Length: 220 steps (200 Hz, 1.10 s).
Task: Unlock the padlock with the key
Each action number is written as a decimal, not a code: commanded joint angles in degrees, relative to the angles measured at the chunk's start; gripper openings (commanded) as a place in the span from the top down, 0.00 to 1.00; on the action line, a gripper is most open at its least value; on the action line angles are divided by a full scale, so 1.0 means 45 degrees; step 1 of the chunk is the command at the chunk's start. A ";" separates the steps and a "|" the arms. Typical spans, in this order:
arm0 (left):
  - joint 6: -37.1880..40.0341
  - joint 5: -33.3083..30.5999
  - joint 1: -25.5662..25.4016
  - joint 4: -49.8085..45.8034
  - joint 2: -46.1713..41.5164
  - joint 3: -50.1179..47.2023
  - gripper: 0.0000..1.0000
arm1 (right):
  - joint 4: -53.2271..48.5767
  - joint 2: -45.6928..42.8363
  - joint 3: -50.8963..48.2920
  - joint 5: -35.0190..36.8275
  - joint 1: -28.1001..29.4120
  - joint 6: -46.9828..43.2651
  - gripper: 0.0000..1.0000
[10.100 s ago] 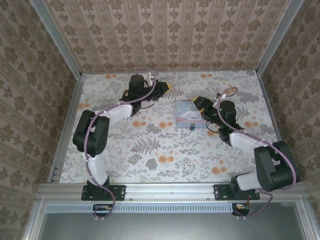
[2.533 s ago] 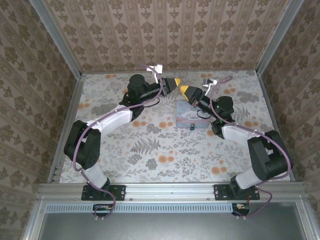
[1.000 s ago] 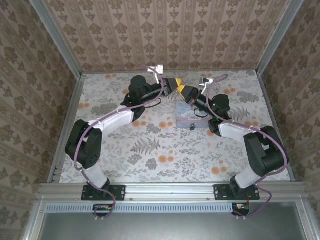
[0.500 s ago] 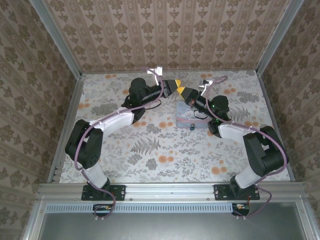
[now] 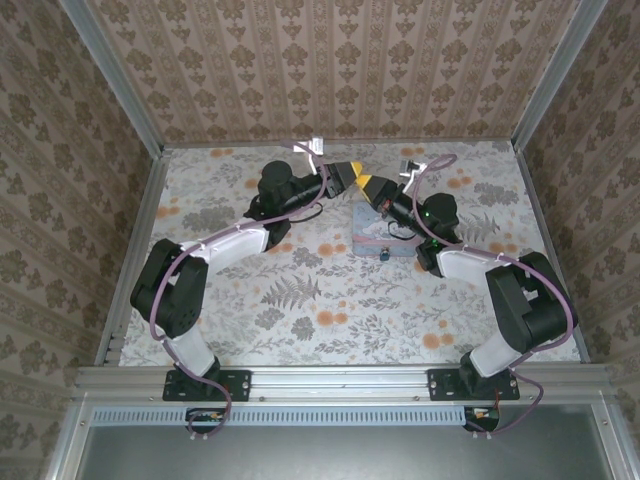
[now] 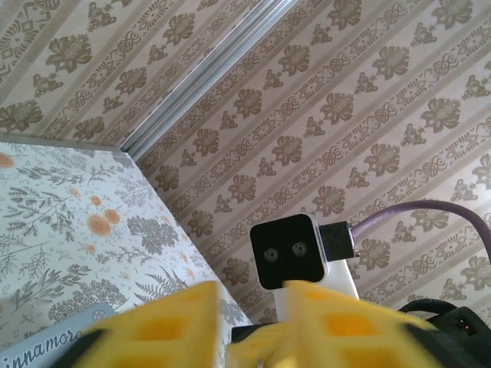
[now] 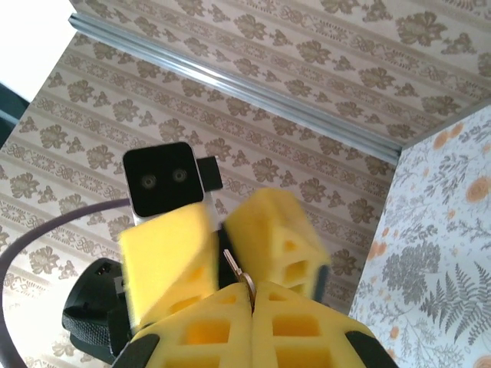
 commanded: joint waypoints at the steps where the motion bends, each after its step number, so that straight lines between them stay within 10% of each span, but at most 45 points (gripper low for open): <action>1: -0.0610 -0.0245 0.0500 0.0594 -0.0198 -0.0393 0.53 | 0.0617 -0.0266 -0.0256 0.0403 -0.0261 -0.0041 1.00; 65: -0.0324 0.0300 0.1690 -0.0936 -0.1872 -0.2009 0.38 | -0.2205 -0.1498 -0.0879 -0.0461 -0.1282 -0.1332 1.00; 131: 0.4153 -0.0671 -0.0499 -0.6838 -0.2312 -0.2267 0.30 | -0.5341 -0.2171 -0.1338 -0.1104 -0.2392 -0.3002 1.00; 220: 0.1638 -0.0271 -0.0709 -0.4880 -0.0467 -0.1047 0.29 | -0.4326 -0.2658 -0.2676 -0.0736 -0.2402 -0.2652 1.00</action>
